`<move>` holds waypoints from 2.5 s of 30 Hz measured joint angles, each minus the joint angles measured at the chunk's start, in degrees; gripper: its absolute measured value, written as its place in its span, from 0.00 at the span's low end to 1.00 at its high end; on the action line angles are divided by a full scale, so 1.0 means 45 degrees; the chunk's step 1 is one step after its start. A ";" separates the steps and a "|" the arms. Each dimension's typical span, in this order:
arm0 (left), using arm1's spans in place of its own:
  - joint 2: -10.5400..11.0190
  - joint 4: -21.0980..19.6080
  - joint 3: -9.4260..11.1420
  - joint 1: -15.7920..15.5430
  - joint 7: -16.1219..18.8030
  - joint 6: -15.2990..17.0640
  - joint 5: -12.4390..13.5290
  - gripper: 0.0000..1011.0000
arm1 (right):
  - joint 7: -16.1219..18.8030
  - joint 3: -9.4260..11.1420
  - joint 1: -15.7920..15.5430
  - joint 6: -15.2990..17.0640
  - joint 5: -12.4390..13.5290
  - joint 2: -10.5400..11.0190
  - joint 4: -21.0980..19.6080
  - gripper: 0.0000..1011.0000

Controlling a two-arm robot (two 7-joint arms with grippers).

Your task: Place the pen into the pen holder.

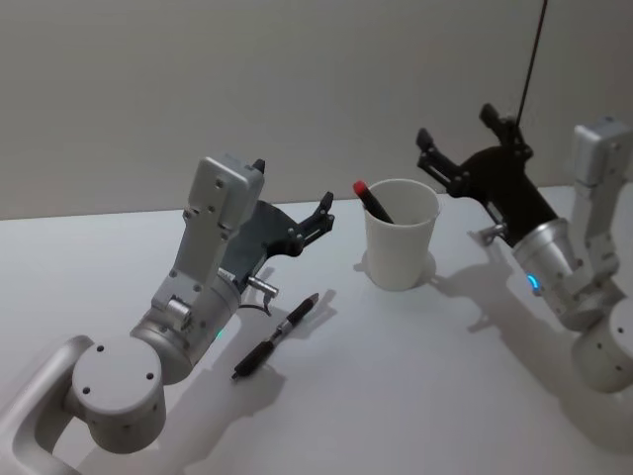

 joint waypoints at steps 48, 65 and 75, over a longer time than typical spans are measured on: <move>-0.0001 0.0000 0.0000 0.0000 0.0000 0.0000 0.0000 0.99 | -0.2512 0.0183 -0.4480 0.4459 0.1047 0.2661 -0.6280 0.99; -0.0002 0.0000 0.0000 0.0001 -0.0005 0.0000 0.0000 0.99 | -0.2677 0.0183 -0.4772 0.4770 0.1111 0.2837 -0.6679 0.99; 0.0074 -0.0032 -0.0107 0.0018 -0.0327 0.0111 -0.0280 0.99 | -0.2674 0.0183 -0.4772 0.4767 0.1112 0.2837 -0.6679 0.99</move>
